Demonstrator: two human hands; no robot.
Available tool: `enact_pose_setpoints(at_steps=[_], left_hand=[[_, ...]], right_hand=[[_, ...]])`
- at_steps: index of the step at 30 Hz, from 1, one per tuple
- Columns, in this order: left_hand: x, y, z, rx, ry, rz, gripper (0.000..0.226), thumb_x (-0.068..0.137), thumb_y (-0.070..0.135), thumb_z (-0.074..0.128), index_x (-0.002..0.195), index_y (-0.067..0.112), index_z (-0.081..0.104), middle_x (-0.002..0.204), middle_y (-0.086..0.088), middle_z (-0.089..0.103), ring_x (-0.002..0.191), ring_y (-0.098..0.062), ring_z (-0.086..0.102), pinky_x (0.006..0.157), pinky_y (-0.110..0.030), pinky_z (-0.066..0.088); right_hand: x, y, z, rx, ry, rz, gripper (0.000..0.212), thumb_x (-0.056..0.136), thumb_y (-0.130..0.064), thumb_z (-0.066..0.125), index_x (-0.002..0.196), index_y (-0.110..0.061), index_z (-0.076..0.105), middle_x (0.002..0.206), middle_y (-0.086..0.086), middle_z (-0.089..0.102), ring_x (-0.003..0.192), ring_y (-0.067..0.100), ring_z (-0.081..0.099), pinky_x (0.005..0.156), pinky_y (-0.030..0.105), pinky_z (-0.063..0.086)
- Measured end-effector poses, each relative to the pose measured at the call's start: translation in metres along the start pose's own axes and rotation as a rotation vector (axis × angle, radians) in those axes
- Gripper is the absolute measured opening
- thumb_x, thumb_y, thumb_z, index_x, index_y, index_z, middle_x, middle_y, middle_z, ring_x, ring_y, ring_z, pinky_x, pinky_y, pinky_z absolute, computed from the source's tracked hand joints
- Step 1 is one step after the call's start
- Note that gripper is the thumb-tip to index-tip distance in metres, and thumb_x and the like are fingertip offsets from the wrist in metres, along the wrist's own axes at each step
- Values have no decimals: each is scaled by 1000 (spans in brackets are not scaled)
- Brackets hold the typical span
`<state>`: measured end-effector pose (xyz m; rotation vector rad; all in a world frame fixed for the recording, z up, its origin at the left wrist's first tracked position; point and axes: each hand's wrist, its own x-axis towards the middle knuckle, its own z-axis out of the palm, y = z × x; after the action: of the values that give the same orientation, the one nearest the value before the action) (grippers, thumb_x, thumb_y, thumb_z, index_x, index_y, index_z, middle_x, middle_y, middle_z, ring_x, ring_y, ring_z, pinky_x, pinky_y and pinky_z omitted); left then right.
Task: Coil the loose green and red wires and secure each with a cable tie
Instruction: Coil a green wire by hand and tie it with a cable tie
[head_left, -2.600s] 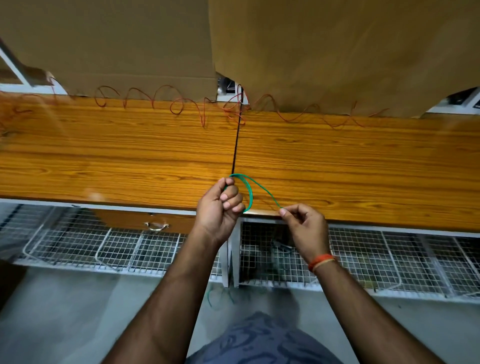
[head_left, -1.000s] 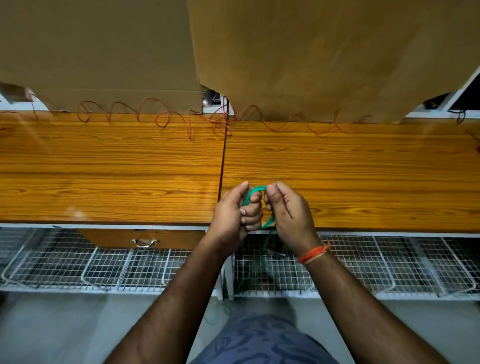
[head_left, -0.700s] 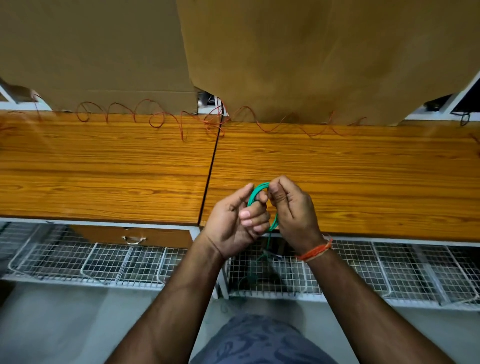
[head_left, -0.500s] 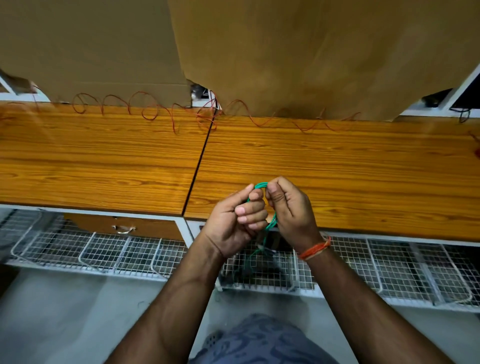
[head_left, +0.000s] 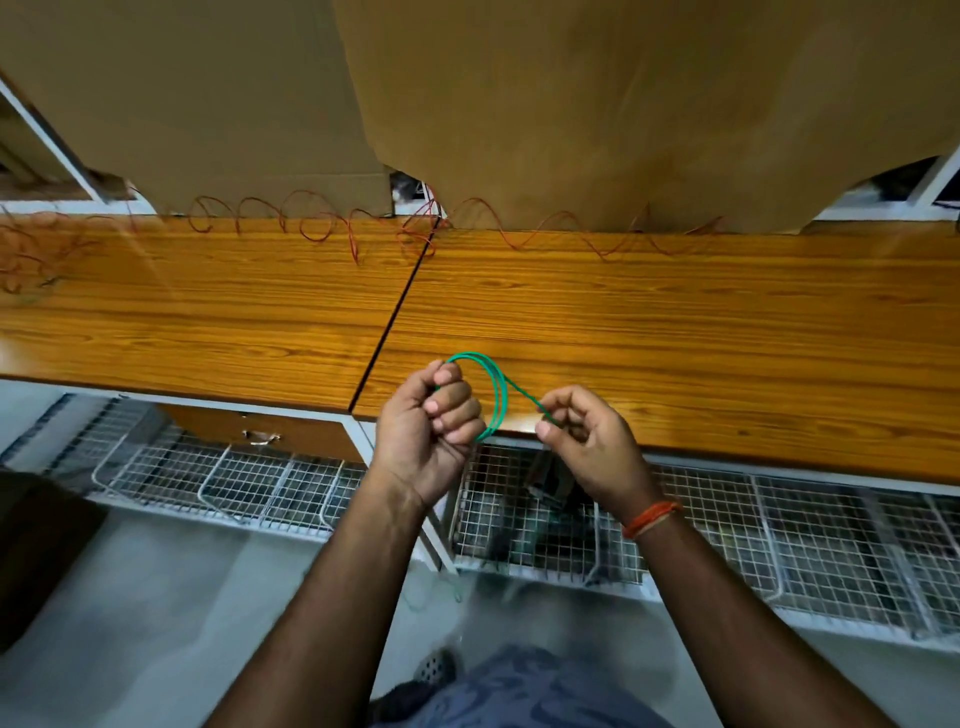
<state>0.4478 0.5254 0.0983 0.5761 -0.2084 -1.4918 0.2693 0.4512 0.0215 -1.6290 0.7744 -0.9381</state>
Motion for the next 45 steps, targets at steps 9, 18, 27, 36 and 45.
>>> enact_pose_setpoints(at_steps=[9, 18, 27, 36, 45], left_hand=[[3, 18, -6, 421, 118, 276, 28, 109, 21, 38, 84, 15, 50, 51, 11, 32, 40, -1, 23, 40, -16, 18], [6, 28, -15, 609, 108, 393, 28, 112, 21, 34, 94, 10, 52, 63, -4, 60, 54, -15, 55, 55, -22, 48], [4, 48, -44, 1510, 25, 687, 26, 106, 34, 44, 87, 27, 60, 66, 11, 57, 61, -6, 52, 57, -30, 40], [-11, 69, -43, 1100, -156, 356, 45, 105, 36, 38, 87, 2, 61, 55, 6, 33, 49, -9, 27, 48, -23, 21], [-10, 70, -40, 549, -275, 141, 27, 105, 27, 42, 84, 12, 52, 54, 8, 29, 44, -5, 24, 46, -20, 24]], right_hand=[[-12, 12, -3, -249, 208, -1, 25, 88, -6, 77, 86, -31, 73, 91, -10, 73, 88, 3, 66, 76, 13, 48], [5, -46, 31, -433, -138, -344, 11, 97, -22, 67, 99, -18, 77, 92, -7, 66, 90, 10, 63, 78, 36, 52], [34, -106, 50, -366, -330, -294, 23, 83, -2, 74, 98, -18, 69, 88, -8, 69, 75, 12, 63, 67, 31, 53], [55, -101, 72, -181, 30, -335, 17, 85, -4, 78, 89, -20, 73, 85, -6, 68, 82, 14, 63, 73, 29, 51], [48, -81, 99, -63, 85, -193, 14, 98, -25, 62, 111, -20, 64, 108, -1, 67, 103, 14, 64, 82, 31, 55]])
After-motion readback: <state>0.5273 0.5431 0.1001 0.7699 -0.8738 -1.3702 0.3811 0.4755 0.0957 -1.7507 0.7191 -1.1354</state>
